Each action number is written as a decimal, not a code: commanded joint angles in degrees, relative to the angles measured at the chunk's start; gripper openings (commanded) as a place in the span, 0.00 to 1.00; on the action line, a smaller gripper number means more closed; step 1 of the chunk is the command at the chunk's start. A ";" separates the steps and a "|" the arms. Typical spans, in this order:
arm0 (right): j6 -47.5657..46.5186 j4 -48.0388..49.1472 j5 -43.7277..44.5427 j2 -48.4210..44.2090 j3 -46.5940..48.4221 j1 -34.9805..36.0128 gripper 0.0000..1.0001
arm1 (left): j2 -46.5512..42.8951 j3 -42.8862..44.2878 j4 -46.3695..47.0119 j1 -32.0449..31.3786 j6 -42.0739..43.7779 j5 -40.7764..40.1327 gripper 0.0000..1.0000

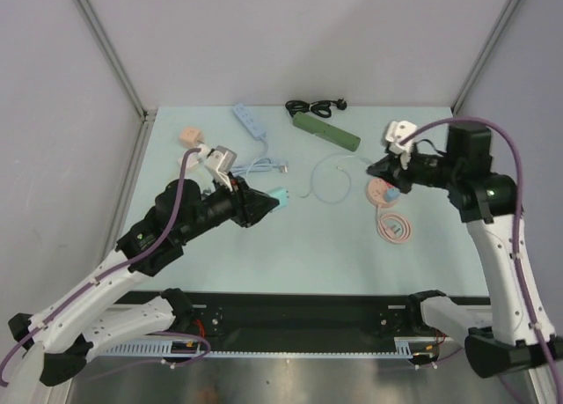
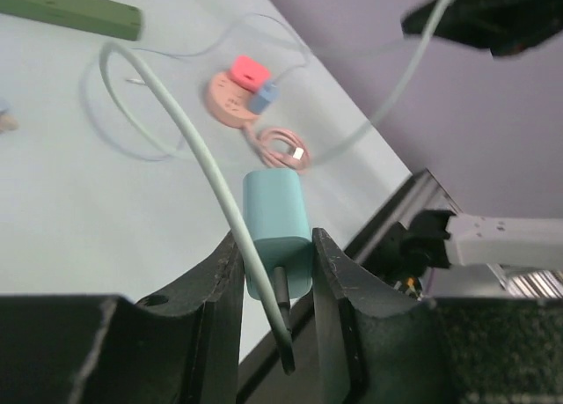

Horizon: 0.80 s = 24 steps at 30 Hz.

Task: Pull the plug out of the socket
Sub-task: Place the plug at the center of the board.

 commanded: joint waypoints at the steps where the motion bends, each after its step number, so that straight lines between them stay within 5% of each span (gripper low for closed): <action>1: 12.44 8.80 -3.05 6.62 -0.90 12.81 0.00 | -1.84 -1.42 -3.75 2.39 0.26 -10.58 0.00; 11: 28.71 31.84 7.60 40.28 14.38 38.52 0.00 | -5.98 -7.40 -6.92 15.74 -4.40 -19.12 0.00; 22: 47.35 37.66 19.81 74.31 45.23 45.22 0.00 | 0.68 -15.22 -0.60 39.47 -6.95 -10.43 0.00; 24: 45.53 37.64 22.18 77.40 46.75 44.96 0.22 | 3.06 -16.88 1.94 43.85 -7.65 -8.14 0.00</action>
